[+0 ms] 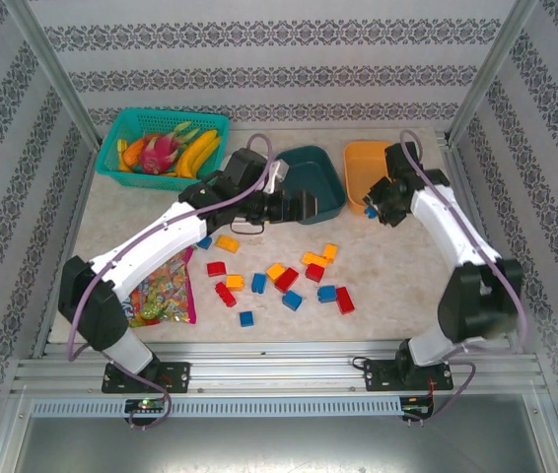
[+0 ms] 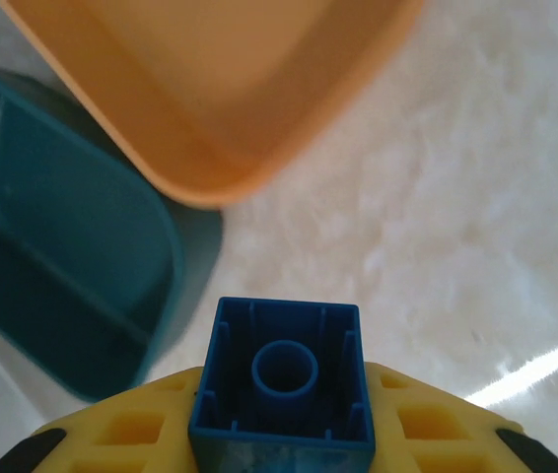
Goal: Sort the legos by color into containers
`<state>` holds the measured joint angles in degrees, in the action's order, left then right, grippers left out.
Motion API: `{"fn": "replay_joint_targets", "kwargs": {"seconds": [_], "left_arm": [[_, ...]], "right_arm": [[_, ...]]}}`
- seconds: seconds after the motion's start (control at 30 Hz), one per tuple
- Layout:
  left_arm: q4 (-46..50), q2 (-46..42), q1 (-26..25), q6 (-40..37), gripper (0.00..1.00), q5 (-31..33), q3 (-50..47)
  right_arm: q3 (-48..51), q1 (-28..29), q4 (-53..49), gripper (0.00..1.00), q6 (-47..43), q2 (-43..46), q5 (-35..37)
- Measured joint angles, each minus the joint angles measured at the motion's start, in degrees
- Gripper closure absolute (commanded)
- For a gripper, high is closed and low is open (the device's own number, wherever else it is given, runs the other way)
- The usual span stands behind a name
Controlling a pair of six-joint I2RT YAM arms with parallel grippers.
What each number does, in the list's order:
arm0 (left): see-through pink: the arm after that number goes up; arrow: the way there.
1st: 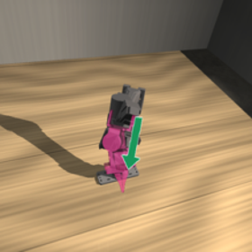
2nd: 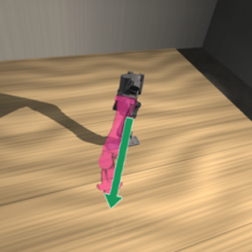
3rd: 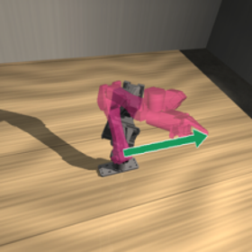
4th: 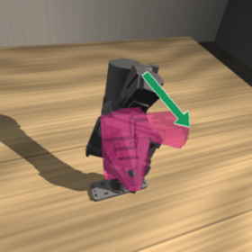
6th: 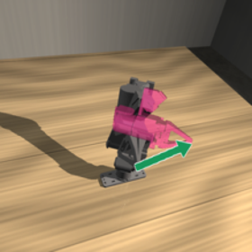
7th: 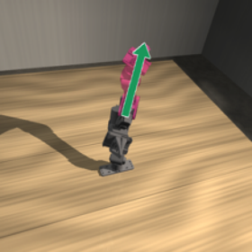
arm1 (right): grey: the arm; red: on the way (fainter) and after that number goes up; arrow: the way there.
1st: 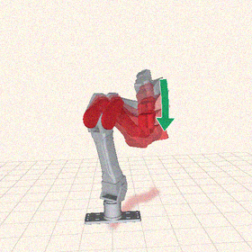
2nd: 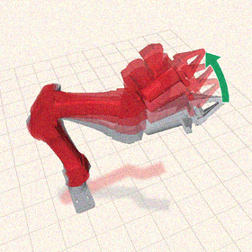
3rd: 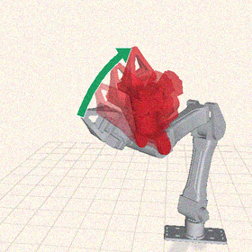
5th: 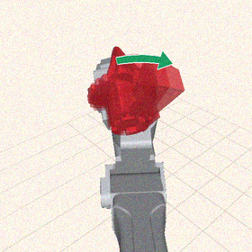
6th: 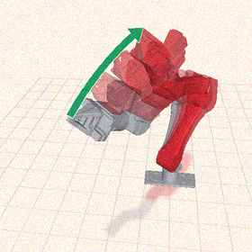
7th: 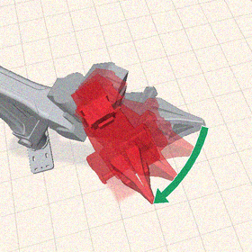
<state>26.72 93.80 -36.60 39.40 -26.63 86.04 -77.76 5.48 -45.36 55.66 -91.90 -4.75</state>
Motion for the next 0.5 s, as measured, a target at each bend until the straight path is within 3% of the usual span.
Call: {"fn": "replay_joint_targets", "kwargs": {"seconds": [0.23,0.5], "left_arm": [[-0.17,13.25,2.23,0.57,0.0,-0.13,15.87],[0.98,25.07,4.28,0.59,0.0,-0.11,29.4]], "right_arm": [[-17.25,-3.52,-0.46,0.68,-4.66,-20.13,-0.87],[-31.65,-6.12,-3.65,0.59,-6.21,-36.46,-2.95]]}}
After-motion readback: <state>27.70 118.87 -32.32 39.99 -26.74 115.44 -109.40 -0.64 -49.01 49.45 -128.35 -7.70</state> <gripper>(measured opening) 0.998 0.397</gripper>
